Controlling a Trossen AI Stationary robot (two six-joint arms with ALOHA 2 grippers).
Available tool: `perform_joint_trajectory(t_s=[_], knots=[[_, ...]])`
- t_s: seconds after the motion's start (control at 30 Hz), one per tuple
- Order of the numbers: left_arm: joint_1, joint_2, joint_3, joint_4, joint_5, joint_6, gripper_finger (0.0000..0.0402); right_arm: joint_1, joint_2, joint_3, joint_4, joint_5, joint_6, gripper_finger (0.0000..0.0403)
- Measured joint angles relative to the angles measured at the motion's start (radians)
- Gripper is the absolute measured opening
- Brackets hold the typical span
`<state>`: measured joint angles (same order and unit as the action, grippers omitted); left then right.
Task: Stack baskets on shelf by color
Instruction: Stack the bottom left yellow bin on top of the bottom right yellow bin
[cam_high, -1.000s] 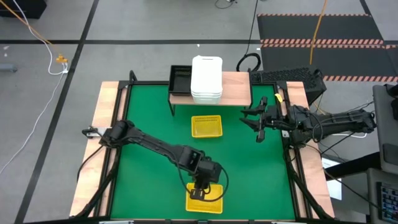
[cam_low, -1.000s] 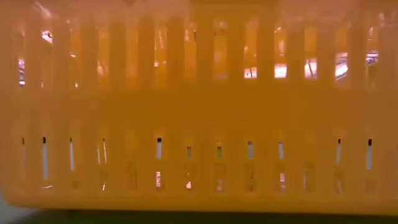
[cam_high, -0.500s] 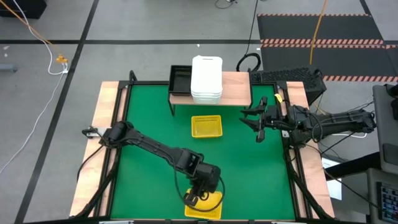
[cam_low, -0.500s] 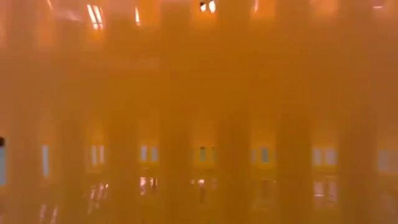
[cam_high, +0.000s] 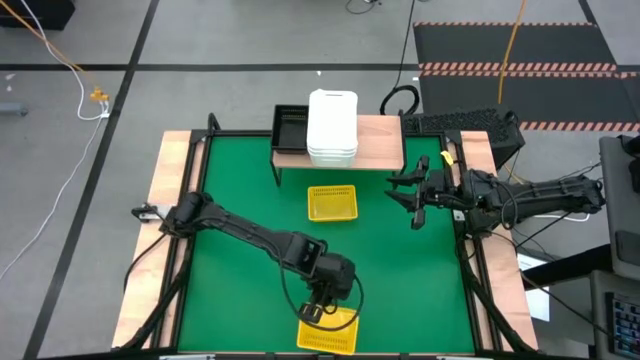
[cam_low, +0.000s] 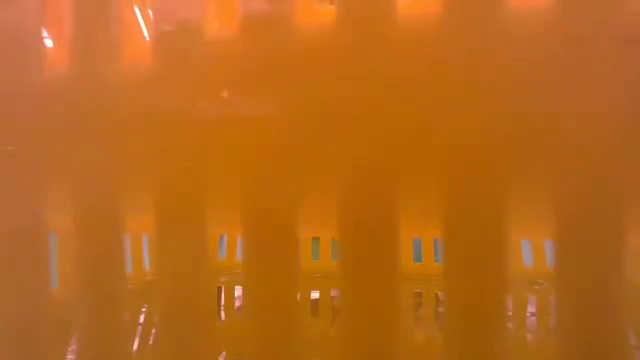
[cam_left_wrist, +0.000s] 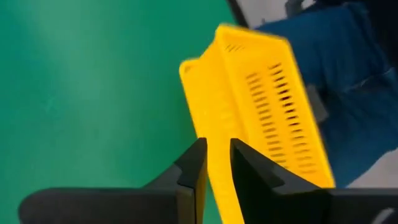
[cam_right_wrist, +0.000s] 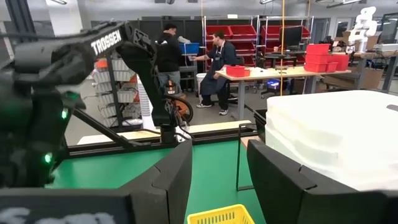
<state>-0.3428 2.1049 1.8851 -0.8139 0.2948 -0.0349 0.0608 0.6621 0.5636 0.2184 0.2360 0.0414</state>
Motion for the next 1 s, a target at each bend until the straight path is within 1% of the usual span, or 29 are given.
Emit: perform_joint_trajectory(t_s=[0.07,0.1,0.2,0.3,0.33,0.43,0.5,0.6,0.8,1.0], knots=[[0.0,-0.024,0.001,-0.001,-0.002,-0.001,0.0064,0.0,0.0,0.0,0.0,0.0,0.0,0.0148],[0.0,-0.039,0.001,-0.002,-0.022,-0.003,0.0064,0.0,0.0,0.0,0.0,0.001,0.0,0.0148],[-0.012,-0.077,0.001,-0.021,-0.138,0.0,0.0073,0.0,0.0,0.0,0.001,0.001,0.0,0.0148],[-0.048,-0.084,0.004,0.008,-0.277,0.041,0.0097,0.0,0.0,0.0,0.001,0.001,0.0,0.0148],[-0.067,-0.079,0.001,0.021,-0.301,0.041,0.0107,0.0,0.0,0.0,0.001,0.001,0.0,0.0148],[-0.121,-0.048,-0.027,0.115,-0.313,0.041,0.0132,0.0,0.0,0.0,-0.005,0.001,0.0,0.0148],[-0.149,-0.04,-0.048,0.119,-0.314,0.04,0.0146,0.0,0.0,0.0,-0.012,0.002,0.003,0.0148],[-0.16,-0.047,-0.047,0.124,-0.34,-0.001,0.0159,0.0,0.001,0.0,-0.017,0.002,0.011,0.0148],[-0.171,-0.046,-0.047,0.118,-0.354,-0.058,0.0168,0.0,0.003,0.0,-0.015,0.002,0.05,0.0148],[-0.164,-0.042,-0.047,0.124,-0.423,-0.117,0.0168,0.0,0.013,0.0,-0.039,-0.001,0.053,0.0148]])
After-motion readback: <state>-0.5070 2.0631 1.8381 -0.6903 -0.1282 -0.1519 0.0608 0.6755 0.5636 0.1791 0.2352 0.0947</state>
